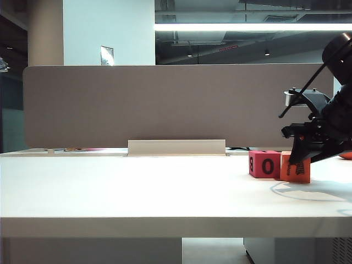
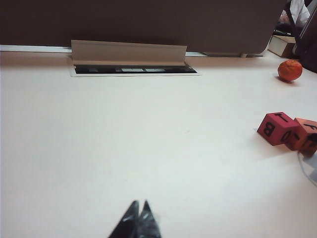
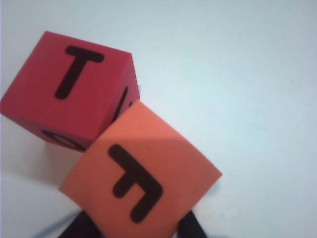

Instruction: Stack one letter block on top of another letter block.

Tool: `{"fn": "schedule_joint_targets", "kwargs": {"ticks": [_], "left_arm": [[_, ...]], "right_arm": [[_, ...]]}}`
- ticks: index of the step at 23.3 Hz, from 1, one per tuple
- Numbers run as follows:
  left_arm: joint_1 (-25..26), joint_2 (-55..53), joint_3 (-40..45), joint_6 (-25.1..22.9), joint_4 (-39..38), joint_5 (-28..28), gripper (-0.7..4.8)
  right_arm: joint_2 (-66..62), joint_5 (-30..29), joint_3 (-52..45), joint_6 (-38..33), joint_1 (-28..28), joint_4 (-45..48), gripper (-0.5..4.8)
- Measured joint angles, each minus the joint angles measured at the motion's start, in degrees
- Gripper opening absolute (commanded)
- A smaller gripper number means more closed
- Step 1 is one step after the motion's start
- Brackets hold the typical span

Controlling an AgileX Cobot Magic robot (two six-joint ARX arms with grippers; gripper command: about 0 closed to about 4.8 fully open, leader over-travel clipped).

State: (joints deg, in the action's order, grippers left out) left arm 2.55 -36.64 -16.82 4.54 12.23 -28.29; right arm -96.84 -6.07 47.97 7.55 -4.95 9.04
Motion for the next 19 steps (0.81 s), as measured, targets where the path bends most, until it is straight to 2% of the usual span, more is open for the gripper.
{"fn": "schedule_joint_targets", "kwargs": {"ticks": [4, 8, 11, 15, 19], "left_arm": [[0.0, 0.0, 0.0, 0.0, 0.0, 0.0, -0.06], [0.0, 0.0, 0.0, 0.0, 0.0, 0.0, -0.06], [0.0, 0.0, 0.0, 0.0, 0.0, 0.0, -0.06], [0.0, 0.0, 0.0, 0.0, -0.1, 0.0, -0.06], [0.0, 0.0, 0.0, 0.0, -0.1, 0.0, -0.06]], "right_arm": [[0.0, 0.3, 0.0, 0.0, 0.0, 0.2, 1.44], [1.7, 8.2, 0.2, 0.0, 0.0, 0.5, 1.44], [4.0, 10.3, 0.9, 0.0, 0.2, 0.7, 1.44], [6.3, 9.5, 2.1, 0.0, 0.2, 1.1, 1.44], [7.3, 3.9, 4.0, -0.1, 0.1, 0.6, 1.44]]}}
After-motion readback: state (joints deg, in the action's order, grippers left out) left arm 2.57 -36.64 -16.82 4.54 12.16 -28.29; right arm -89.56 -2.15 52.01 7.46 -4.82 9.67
